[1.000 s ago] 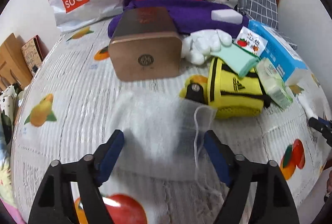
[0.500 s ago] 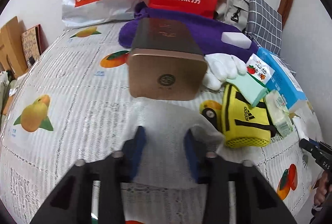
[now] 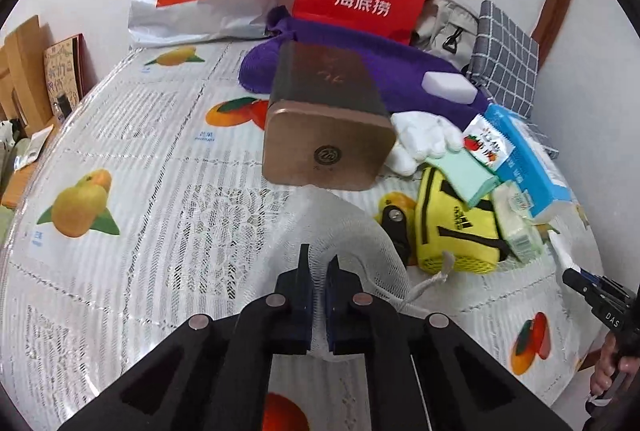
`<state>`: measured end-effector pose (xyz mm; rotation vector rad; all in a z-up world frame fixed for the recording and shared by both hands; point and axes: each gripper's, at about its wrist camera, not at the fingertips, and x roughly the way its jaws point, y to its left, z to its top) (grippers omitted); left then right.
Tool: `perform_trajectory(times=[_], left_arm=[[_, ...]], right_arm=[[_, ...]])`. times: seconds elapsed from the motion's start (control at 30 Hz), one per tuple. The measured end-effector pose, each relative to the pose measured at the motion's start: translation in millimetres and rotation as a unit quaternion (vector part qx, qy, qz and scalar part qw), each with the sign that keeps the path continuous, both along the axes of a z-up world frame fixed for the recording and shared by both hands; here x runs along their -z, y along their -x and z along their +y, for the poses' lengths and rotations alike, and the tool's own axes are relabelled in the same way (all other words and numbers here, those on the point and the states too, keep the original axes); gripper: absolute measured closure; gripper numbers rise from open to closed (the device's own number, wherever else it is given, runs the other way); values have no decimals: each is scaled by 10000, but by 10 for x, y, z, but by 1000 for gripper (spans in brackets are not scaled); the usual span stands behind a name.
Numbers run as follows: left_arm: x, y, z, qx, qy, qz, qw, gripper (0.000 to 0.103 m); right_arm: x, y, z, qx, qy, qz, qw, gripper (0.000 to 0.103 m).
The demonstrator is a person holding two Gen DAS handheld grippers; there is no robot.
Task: Organize soft objects
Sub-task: 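Lift the mesh bag with the left gripper while the right gripper holds the cloth, then carry the mesh bag and white cloth over the purple towel with both grippers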
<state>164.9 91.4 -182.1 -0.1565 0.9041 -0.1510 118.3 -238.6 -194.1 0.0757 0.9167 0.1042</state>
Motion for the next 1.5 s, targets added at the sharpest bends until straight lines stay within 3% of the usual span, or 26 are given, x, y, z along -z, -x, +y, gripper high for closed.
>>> perform_trajectory(times=[0.77, 1.17, 1.5], left_arm=[[-789, 75, -178, 52, -148, -513, 9986, 98], [-1041, -187, -241, 10, -170, -623, 9979, 98], [-1135, -656, -308, -16, -264, -585, 9979, 98]], right_arm=[[-672, -1, 48, -135, -83, -475, 9987, 84], [-997, -404, 43, -222, -168, -518, 9983, 84], [-1178, -918, 185, -360, -35, -711, 9968, 84]])
